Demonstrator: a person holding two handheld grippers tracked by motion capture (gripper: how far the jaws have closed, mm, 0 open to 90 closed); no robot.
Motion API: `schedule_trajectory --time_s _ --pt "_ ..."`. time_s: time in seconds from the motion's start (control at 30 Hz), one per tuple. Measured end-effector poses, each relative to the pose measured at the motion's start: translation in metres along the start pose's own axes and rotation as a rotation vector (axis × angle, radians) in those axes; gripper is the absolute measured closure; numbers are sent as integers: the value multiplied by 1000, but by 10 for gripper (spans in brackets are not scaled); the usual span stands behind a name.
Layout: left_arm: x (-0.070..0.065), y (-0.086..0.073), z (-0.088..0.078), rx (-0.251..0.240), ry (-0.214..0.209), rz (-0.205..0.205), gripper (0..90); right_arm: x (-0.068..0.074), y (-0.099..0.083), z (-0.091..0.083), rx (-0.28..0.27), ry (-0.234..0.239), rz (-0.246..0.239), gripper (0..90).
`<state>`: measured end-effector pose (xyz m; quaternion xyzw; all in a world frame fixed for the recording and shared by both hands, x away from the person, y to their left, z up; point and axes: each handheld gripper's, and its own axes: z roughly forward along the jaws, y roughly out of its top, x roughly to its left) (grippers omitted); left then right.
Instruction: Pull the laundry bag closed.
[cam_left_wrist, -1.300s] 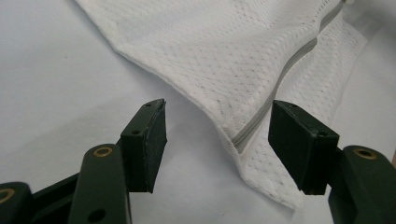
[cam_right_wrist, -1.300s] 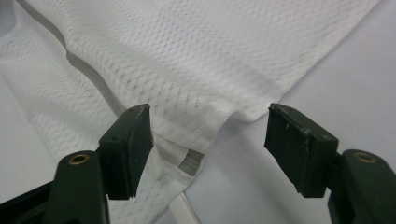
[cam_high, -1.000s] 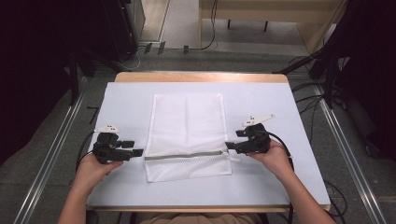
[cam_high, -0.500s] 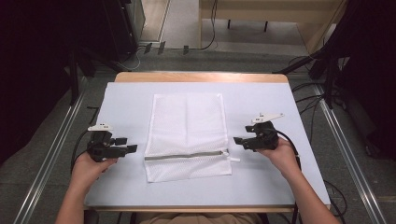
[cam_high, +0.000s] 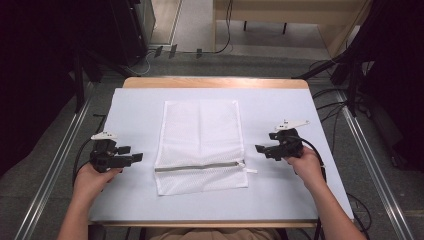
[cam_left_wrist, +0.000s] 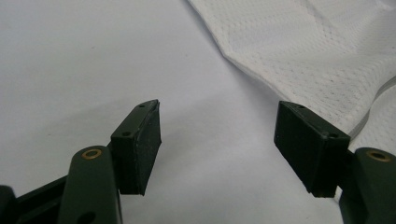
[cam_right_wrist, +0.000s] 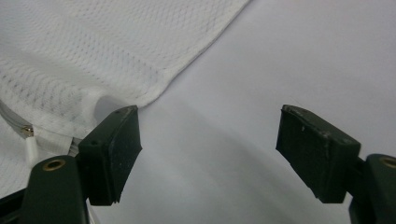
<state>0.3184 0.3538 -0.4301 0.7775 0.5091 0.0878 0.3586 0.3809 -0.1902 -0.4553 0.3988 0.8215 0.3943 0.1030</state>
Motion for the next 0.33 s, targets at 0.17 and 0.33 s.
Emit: schedule_trajectory --time_s 0.17,0.33 --pt "1 -1 1 2 11 6 313 -2 -1 1 11 -8 4 227" --pt "1 -1 2 1 25 9 304 -3 -2 1 15 -16 7 227"
